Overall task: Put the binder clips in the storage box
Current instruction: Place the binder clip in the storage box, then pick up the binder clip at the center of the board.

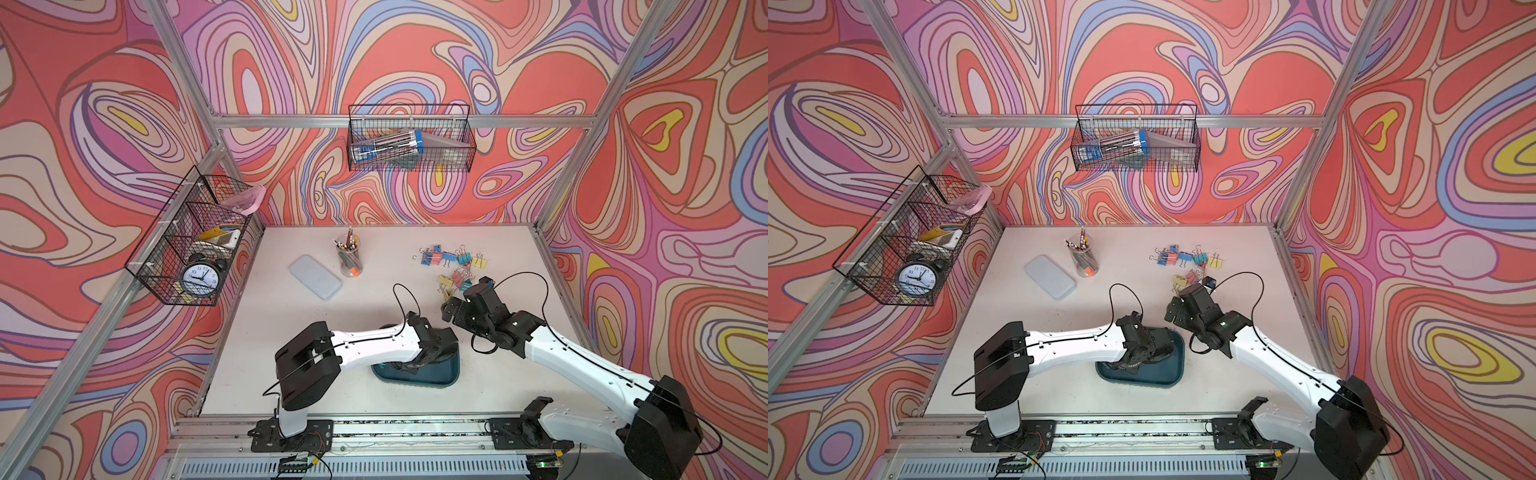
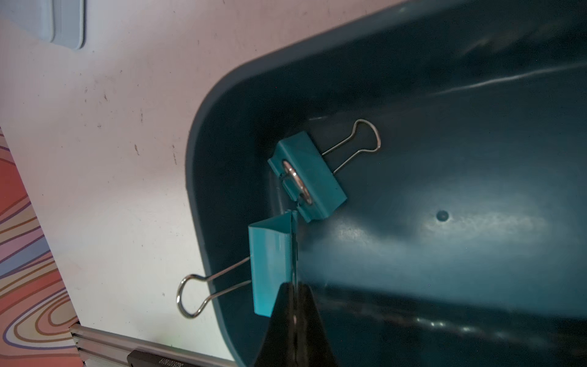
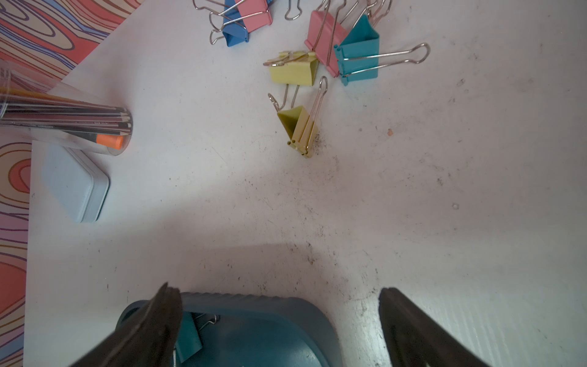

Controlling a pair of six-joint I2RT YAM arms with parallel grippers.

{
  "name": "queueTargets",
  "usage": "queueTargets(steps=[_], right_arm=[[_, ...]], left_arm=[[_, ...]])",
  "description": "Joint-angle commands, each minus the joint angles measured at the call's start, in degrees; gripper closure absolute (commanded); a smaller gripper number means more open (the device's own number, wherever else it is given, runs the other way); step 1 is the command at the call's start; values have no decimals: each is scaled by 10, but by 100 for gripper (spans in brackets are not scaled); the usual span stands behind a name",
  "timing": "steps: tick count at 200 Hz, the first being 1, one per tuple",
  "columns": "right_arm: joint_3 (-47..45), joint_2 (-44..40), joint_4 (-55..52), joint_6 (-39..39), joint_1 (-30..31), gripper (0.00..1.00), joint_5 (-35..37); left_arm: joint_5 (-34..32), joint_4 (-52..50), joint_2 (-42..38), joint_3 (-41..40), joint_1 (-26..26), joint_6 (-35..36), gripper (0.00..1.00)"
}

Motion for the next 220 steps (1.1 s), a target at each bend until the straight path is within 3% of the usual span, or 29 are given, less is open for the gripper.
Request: queueTargets(steps=[1, 19, 37, 72, 100, 117, 152, 190, 220], right_arm=[[4, -11, 0, -11, -3, 2, -4], [13, -10, -12, -19, -4, 2, 8], [38, 6, -25, -43, -5, 2, 23], [114, 76, -38, -125, -29, 2, 18], [179, 159, -45, -181, -56, 3, -8], [217, 215, -52, -201, -77, 6, -27], [272, 306, -85, -207, -81, 16, 24], [255, 361, -58, -196, -82, 26, 11], [245, 373, -36, -205, -82, 44, 16]], left_arm=[[-23, 17, -8, -13, -10, -12, 91], [-24, 33, -38, -17, -14, -1, 74], [-27, 44, -78, -12, -15, 16, 63], [-66, 70, -178, -6, -18, 64, 51], [-128, 113, -282, -42, -17, 118, 43], [-142, 157, -344, -73, -15, 151, 33], [-105, 208, -425, -142, 17, 139, 16], [-33, 256, -475, -227, 54, 84, 2], [-18, 272, -477, -242, 60, 85, 1]])
